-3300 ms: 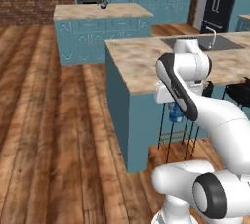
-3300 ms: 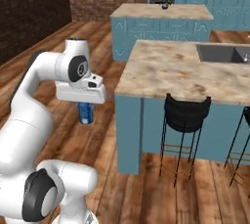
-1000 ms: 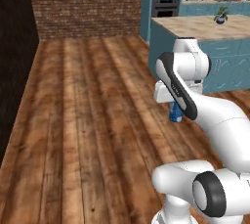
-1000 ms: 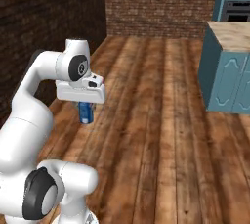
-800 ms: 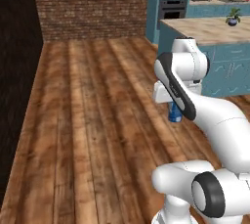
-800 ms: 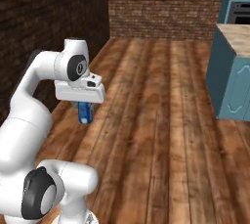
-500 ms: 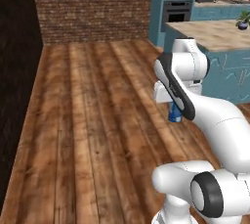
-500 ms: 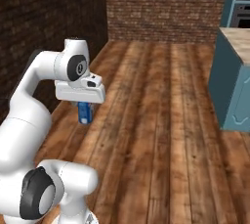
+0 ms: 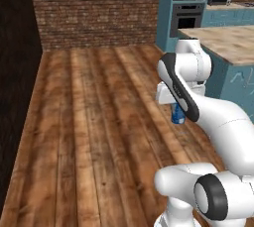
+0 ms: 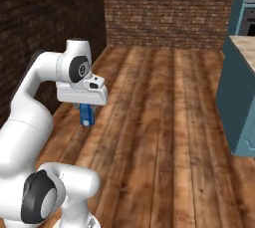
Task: Four empty soda cans are scattered around the kitchen. Gather all the cans and cluster them next to the stove for recycling.
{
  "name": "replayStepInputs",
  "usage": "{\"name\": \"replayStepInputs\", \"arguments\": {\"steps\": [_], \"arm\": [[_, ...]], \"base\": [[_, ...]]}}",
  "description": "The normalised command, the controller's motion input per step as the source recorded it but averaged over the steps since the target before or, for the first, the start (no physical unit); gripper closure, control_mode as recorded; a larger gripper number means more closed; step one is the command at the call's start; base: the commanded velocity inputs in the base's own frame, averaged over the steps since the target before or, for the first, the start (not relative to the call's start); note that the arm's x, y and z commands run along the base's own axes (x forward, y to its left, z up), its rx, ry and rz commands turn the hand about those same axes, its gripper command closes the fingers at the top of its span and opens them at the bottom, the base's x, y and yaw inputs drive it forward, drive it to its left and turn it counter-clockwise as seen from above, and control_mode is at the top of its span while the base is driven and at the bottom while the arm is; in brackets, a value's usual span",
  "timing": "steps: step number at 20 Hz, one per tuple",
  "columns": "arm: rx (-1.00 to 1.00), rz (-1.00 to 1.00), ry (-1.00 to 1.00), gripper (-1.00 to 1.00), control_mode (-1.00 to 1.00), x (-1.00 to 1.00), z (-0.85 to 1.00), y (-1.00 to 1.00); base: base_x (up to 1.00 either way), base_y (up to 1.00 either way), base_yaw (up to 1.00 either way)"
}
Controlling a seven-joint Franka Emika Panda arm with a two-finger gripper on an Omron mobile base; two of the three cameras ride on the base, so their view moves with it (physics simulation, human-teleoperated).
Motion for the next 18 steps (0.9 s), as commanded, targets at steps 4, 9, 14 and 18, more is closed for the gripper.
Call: {"name": "replayStepInputs", "arguments": {"steps": [4,9,14,18], "arm": [[0.00,0.00,0.00,1.00,1.00,0.00,0.00,0.00],[0.00,0.00,0.00,1.00,1.00,0.00,0.00,0.00],[0.00,0.00,0.00,1.00,1.00,0.00,0.00,0.00],[0.00,0.00,0.00,1.00,1.00,0.00,0.00,0.00]], "base": [[1.00,0.00,0.00],[1.00,0.00,0.00],[1.00,0.00,0.00],[1.00,0.00,0.00]]}}
